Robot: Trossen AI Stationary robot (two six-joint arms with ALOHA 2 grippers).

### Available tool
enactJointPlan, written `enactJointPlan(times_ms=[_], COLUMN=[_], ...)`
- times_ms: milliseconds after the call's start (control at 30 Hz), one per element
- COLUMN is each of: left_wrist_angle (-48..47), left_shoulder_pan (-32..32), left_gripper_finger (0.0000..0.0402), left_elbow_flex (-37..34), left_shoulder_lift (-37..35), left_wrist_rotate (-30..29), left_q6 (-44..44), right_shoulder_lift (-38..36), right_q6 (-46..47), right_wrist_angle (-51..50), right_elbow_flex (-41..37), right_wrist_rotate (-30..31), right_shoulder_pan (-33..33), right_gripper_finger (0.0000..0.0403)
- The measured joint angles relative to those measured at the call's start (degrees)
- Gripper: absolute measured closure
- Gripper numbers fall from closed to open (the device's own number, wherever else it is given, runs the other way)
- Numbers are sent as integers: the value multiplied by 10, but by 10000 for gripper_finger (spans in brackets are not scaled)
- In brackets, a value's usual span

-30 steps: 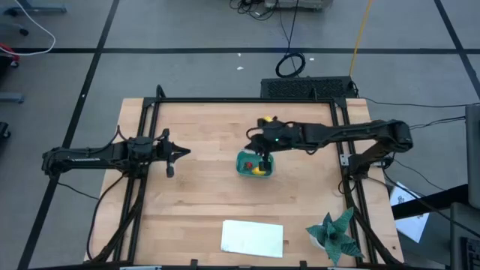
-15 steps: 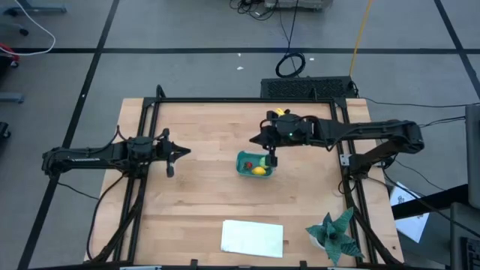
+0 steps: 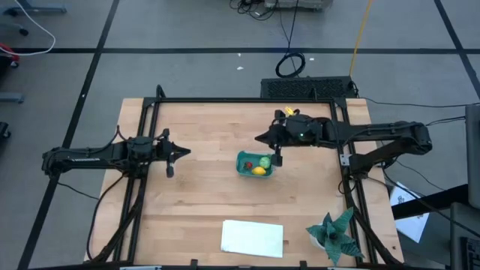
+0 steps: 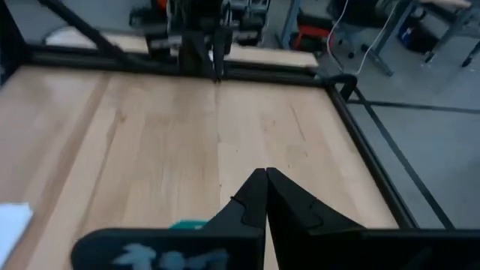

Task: Pick and placing Produce into tupperware
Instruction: Adjust the blue bin

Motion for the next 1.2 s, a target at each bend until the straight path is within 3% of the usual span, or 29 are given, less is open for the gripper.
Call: enactJointPlan(times_ms=[267,400,767,1033,1200], left_wrist_angle=[0,0,3,27,73], left_shoulder_pan=[0,0,0,0,0], left_gripper_finger=[376,376,376,376,376], left_elbow_flex=[0,0,0,0,-6], left_shoulder_lift=[0,0,0,0,0], left_wrist_rotate=[2,4,5,11,45], left_q6=[-2,-5,-7,13,24], right_shoulder_lift=[-72,-132,-311,-374,-405], right_q6=[16,16,62,79,103], right_wrist_angle=[81,93,124,228,307], right_elbow_flex=[-94,-137,-273,-394,-462], right_wrist_rotate=[14,44,46,43,42], right_shoulder_pan=[0,-5,-30,-30,-28], right_gripper_finger=[403,403,403,403,403])
